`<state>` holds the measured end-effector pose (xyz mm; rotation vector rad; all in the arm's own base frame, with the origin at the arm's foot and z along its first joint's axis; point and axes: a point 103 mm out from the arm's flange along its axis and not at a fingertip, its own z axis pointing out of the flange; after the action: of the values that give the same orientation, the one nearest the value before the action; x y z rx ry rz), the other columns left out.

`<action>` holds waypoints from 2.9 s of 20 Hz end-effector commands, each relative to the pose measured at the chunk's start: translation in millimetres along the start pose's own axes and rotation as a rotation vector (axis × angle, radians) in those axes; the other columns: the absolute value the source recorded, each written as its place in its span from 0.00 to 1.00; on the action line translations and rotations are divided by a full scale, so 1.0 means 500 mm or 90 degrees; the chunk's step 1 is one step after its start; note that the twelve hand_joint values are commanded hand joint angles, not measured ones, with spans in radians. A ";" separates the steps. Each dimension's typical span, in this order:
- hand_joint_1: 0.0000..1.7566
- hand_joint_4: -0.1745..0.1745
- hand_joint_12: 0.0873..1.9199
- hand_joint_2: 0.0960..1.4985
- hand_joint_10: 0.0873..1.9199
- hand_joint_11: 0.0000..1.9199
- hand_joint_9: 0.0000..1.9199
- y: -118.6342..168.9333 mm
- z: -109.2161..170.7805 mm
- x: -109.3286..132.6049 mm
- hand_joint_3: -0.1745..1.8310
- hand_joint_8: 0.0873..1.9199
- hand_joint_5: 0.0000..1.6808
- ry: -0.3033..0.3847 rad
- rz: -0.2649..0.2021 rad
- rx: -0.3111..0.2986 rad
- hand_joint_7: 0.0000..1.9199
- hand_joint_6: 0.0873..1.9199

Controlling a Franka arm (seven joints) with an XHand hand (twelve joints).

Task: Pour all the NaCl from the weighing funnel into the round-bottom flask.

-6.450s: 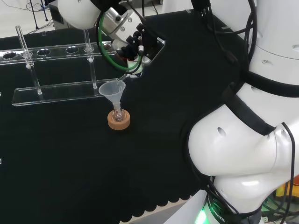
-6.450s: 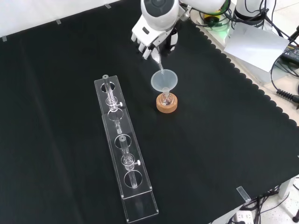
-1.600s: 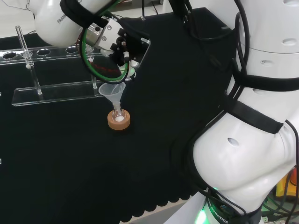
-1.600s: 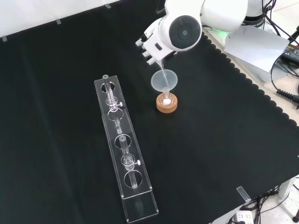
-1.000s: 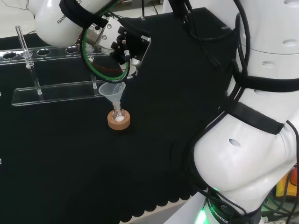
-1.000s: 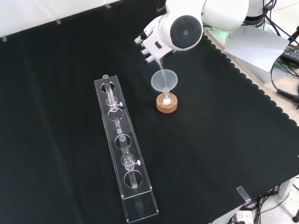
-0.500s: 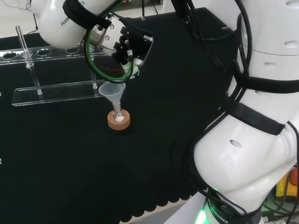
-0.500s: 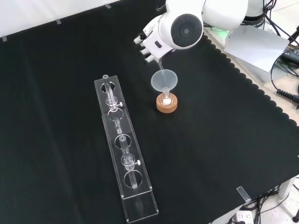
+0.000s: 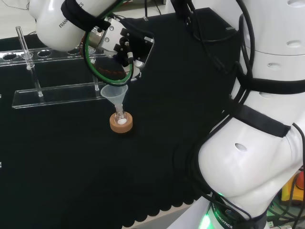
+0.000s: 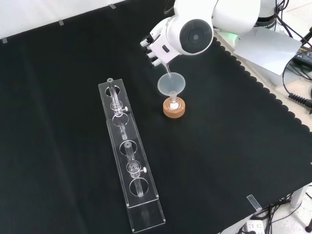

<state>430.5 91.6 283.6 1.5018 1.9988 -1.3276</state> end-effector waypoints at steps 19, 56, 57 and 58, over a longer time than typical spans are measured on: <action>0.64 1.00 0.43 0.34 0.00 0.58 0.71 -0.004 -0.021 0.013 0.51 0.21 0.74 -0.044 -0.004 -0.014 0.57 0.40; 0.64 1.00 0.42 0.34 0.00 0.58 0.71 0.002 -0.039 0.024 0.51 0.21 0.74 -0.107 0.034 0.008 0.57 0.40; 0.64 1.00 0.42 0.34 0.00 0.58 0.71 0.000 -0.040 0.024 0.51 0.21 0.74 -0.108 0.037 0.007 0.57 0.41; 0.64 1.00 0.42 0.34 0.00 0.58 0.71 -0.001 -0.041 0.024 0.51 0.21 0.74 -0.111 0.038 0.005 0.57 0.41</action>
<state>431.7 114.3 285.1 1.3858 1.8428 -1.3946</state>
